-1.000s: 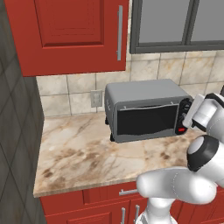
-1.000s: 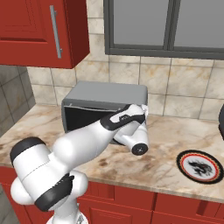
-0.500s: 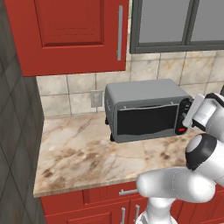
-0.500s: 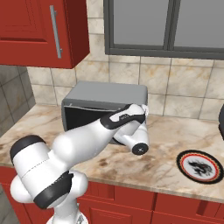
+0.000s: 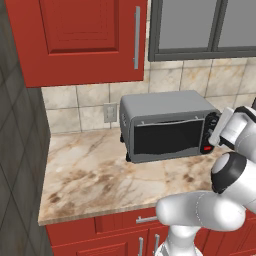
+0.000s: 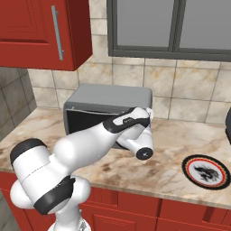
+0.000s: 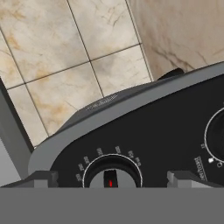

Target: Pull the toaster oven rack outwards. Pick up the baguette from the plate and place it on the toaster oven rack. Close the toaster oven door fully and set the temperature to the lowest setting.

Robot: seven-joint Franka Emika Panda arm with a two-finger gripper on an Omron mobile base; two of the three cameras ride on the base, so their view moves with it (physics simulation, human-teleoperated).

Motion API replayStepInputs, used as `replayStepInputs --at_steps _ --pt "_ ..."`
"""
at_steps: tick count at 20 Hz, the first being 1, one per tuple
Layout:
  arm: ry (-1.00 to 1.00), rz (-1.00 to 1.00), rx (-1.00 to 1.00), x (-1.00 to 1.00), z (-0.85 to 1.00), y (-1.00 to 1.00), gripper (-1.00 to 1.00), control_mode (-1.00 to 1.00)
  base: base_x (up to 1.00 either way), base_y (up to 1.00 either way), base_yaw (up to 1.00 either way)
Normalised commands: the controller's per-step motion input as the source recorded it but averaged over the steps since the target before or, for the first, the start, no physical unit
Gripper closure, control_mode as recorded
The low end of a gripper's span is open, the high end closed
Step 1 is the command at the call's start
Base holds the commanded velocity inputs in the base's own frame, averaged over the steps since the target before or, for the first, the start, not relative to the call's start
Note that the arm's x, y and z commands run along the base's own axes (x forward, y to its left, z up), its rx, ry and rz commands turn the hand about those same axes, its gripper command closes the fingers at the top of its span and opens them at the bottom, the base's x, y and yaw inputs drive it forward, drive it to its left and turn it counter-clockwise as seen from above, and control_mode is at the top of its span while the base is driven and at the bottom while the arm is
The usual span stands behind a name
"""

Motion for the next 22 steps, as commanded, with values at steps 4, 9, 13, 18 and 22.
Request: replayStepInputs --at_steps 4,9,13,18,22 --pt "0.00 0.00 0.00 0.00 0.00 0.01 -1.00 -1.00 0.00 0.00 0.00" --pt "0.00 0.00 0.00 0.00 0.00 0.01 -1.00 -1.00 0.00 0.00 0.00" --pt "0.00 0.00 0.00 0.00 0.00 0.00 -1.00 -1.00 0.00 0.00 0.00" --pt "0.00 0.00 0.00 0.00 0.00 0.00 1.00 -1.00 0.00 0.00 0.00" --pt "0.00 0.00 0.00 0.00 0.00 0.00 1.00 -1.00 0.00 0.00 0.00"
